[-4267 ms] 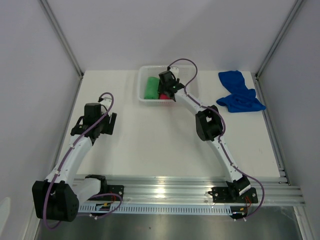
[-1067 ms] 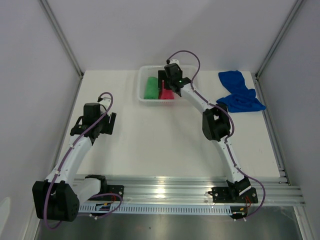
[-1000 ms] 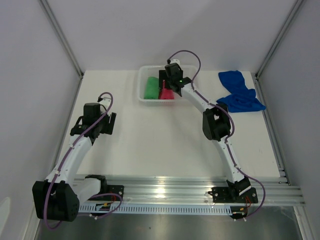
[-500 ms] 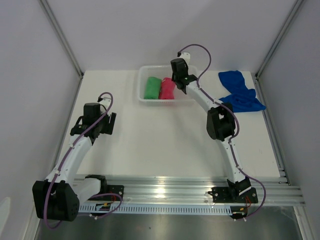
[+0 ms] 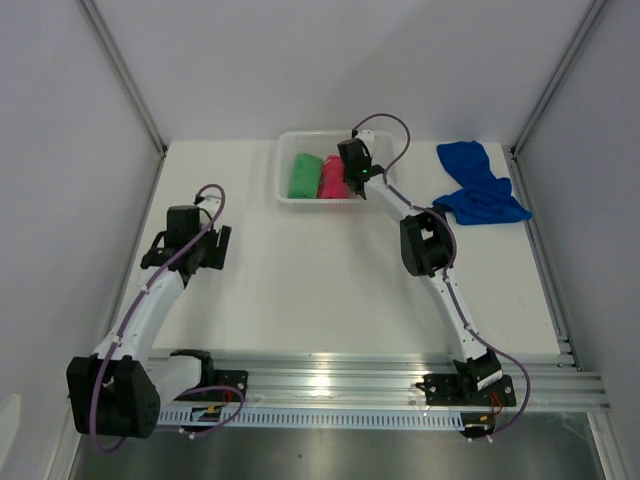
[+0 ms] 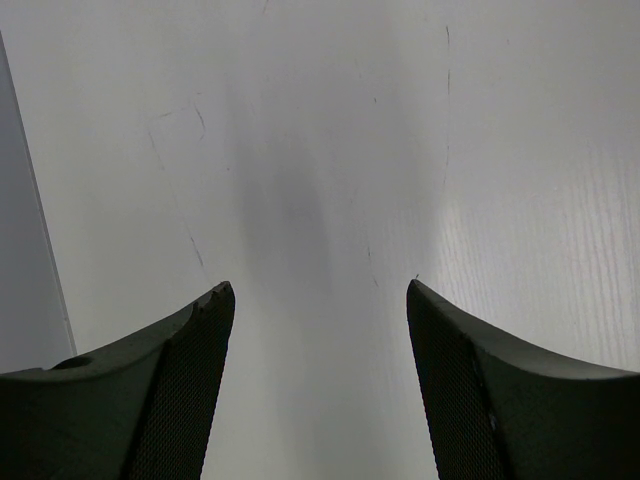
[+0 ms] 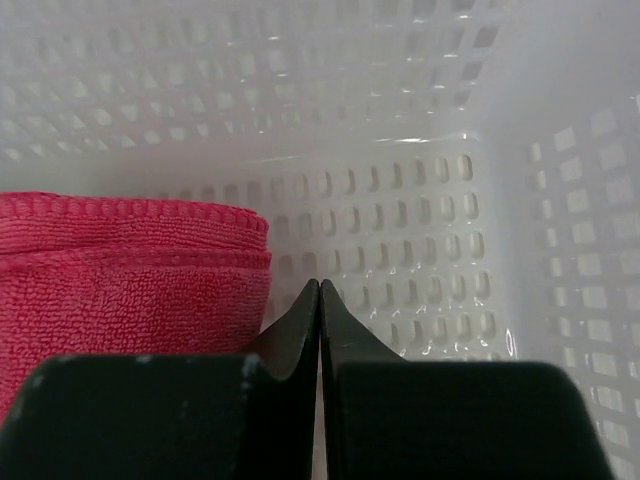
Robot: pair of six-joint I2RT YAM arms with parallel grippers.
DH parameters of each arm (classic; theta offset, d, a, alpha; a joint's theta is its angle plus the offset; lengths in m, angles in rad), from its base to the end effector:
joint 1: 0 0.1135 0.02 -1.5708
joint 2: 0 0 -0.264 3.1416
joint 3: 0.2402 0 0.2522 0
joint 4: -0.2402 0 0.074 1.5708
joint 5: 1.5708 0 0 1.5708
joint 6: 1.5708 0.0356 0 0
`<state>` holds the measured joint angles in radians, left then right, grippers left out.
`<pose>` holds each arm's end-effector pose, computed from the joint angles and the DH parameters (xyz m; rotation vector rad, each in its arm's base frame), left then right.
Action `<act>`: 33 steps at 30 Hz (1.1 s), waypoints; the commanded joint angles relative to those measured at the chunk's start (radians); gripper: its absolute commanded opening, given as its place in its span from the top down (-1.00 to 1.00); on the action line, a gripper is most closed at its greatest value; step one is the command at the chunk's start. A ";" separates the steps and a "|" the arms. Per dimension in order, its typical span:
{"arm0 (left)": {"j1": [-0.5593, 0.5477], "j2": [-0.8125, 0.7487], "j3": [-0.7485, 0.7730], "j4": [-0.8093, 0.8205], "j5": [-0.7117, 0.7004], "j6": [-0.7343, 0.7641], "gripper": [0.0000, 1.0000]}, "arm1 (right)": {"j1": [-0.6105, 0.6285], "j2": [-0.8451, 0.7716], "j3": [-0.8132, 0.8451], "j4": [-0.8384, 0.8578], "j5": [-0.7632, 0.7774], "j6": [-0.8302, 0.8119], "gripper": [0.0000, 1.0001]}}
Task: Roll the towels
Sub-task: Place the rolled towel into the container
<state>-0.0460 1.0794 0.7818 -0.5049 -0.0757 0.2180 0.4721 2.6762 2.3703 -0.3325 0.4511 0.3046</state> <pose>0.2232 -0.0076 0.2531 0.2768 2.3609 0.1722 0.5350 0.2557 0.1522 0.0667 2.1362 -0.0464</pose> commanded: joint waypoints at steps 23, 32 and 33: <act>0.028 0.010 0.023 0.006 -0.007 -0.011 -0.45 | -0.026 0.074 0.193 0.007 -0.241 0.007 1.00; 0.035 -0.009 0.027 -0.003 -0.004 -0.011 -0.45 | -0.043 -0.085 0.049 0.058 -0.140 -0.045 0.89; 0.035 -0.012 0.025 -0.007 -0.001 -0.011 -0.45 | -0.043 -0.096 0.050 0.056 -0.120 -0.054 0.88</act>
<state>-0.0227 1.0916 0.7818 -0.5121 -0.0753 0.2180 0.4343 2.7106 2.4207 -0.3084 0.2691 0.2852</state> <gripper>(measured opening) 0.725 0.057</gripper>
